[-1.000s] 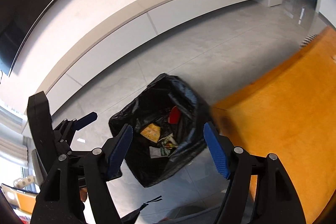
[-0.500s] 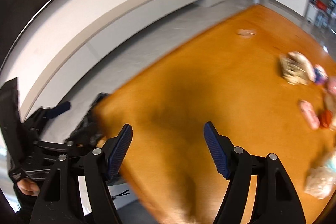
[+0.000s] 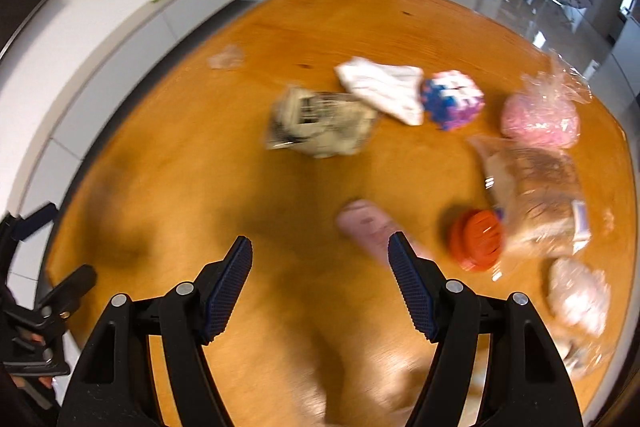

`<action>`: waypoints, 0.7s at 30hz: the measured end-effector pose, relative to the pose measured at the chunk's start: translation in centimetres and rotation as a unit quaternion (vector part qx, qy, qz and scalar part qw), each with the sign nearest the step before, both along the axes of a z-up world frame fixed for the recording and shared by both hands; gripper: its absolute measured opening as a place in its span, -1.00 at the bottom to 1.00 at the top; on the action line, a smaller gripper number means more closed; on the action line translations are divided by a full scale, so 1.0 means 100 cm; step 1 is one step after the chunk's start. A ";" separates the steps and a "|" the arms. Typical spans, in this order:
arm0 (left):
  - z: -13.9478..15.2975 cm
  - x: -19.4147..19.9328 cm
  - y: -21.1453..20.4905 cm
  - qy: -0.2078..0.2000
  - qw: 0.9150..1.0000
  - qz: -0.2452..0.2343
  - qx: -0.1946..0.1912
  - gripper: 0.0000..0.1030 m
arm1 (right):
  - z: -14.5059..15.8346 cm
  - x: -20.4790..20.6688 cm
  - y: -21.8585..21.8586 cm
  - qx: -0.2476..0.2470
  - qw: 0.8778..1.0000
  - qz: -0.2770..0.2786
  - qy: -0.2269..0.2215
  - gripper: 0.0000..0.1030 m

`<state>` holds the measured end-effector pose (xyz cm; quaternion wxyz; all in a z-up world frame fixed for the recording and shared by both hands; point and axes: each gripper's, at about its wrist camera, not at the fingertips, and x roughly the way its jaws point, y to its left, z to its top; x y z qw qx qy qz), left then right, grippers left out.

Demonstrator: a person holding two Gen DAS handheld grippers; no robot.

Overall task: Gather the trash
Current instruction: 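Move both open tools back over the table, then grasp the pink thermometer-like item with the right tool while the left tool grasps the silver snack wrapper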

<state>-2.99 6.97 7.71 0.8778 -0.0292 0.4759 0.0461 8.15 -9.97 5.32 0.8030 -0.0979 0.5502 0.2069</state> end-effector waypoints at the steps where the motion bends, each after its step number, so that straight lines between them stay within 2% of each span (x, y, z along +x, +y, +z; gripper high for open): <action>1: -0.001 0.009 -0.004 0.001 1.000 -0.008 0.002 0.88 | -0.004 0.007 -0.004 -0.005 1.000 -0.002 0.002 0.38; 6: -0.005 0.055 -0.016 0.018 1.000 -0.020 0.004 0.88 | -0.026 0.028 -0.006 -0.024 0.999 0.008 0.024 0.38; 7: -0.006 0.066 -0.016 0.020 1.000 -0.018 0.000 0.88 | -0.027 0.029 -0.003 -0.027 0.999 0.013 0.025 0.30; 9: -0.007 0.081 -0.016 0.024 1.000 -0.017 -0.008 0.88 | -0.035 0.030 -0.001 -0.031 0.999 0.028 0.033 0.02; 11: -0.009 0.097 -0.021 0.030 0.999 -0.018 -0.018 0.88 | -0.037 0.029 -0.003 -0.035 0.999 0.033 0.023 -0.43; 13: -0.012 0.112 -0.030 0.037 0.999 -0.024 -0.018 0.88 | -0.037 0.034 -0.008 -0.028 0.999 0.022 0.027 -0.44; 16: -0.016 0.131 -0.050 0.038 0.999 -0.034 -0.007 0.88 | -0.037 0.050 -0.024 -0.023 0.999 -0.023 0.021 -0.44; 21: -0.024 0.154 -0.061 0.043 0.998 -0.036 -0.017 0.88 | -0.032 0.081 -0.047 0.016 0.995 -0.098 0.021 -0.45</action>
